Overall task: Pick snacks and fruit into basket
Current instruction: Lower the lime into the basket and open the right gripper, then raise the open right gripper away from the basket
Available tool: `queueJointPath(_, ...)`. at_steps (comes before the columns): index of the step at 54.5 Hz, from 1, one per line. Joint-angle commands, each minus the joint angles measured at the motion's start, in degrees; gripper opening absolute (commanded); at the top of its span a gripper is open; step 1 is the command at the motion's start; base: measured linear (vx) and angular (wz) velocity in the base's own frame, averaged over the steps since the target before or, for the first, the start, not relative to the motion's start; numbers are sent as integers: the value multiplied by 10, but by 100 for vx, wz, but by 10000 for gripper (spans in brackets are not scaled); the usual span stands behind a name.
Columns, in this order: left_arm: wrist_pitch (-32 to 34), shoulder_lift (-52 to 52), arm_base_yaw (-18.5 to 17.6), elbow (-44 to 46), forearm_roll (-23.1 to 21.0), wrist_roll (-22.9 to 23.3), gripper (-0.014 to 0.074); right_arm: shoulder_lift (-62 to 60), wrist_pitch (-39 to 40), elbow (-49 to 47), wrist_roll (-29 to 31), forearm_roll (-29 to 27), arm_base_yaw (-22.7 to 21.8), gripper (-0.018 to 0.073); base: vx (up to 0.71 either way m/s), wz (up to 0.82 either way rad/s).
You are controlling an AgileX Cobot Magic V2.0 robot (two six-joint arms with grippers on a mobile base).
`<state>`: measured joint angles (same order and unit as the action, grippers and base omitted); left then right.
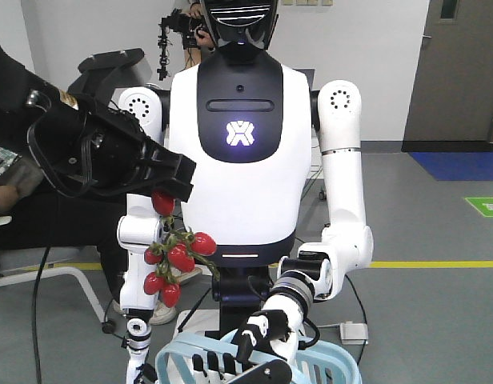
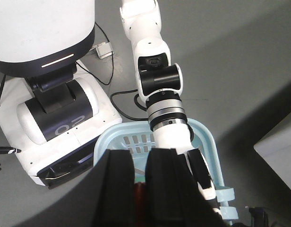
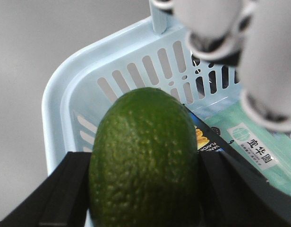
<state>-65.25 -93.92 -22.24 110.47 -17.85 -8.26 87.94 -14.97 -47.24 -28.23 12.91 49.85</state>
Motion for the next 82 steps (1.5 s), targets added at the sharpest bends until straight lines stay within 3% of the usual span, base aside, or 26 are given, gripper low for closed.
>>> queueJointPath(1, 39, 29, 0, 17, -14, 2, 2, -20, 30, -16, 5, 9, -2, 78, 0, 0)
queueJointPath(15, 39, 29, 0, 17, -14, 2, 2, -20, 41, -16, 20, 9, -2, 167, 0, 0)
queueJointPath(36, 39, 29, 0, 17, -14, 2, 2, -20, 70, -16, 20, 6, -2, 450, 0, 0)
queueJointPath(45, 39, 29, 0, 17, -14, 2, 2, -20, 70, -16, 21, 6, -2, 523, 0, 0)
queueJointPath(71, 39, 29, 0, 17, -14, 2, 2, -25, 87, -17, 20, 6, -2, 533, 0, 0)
queueJointPath(82, 39, 29, 0, 17, -14, 2, 2, -51, 86, -17, 20, 6, -2, 465, 0, 0)
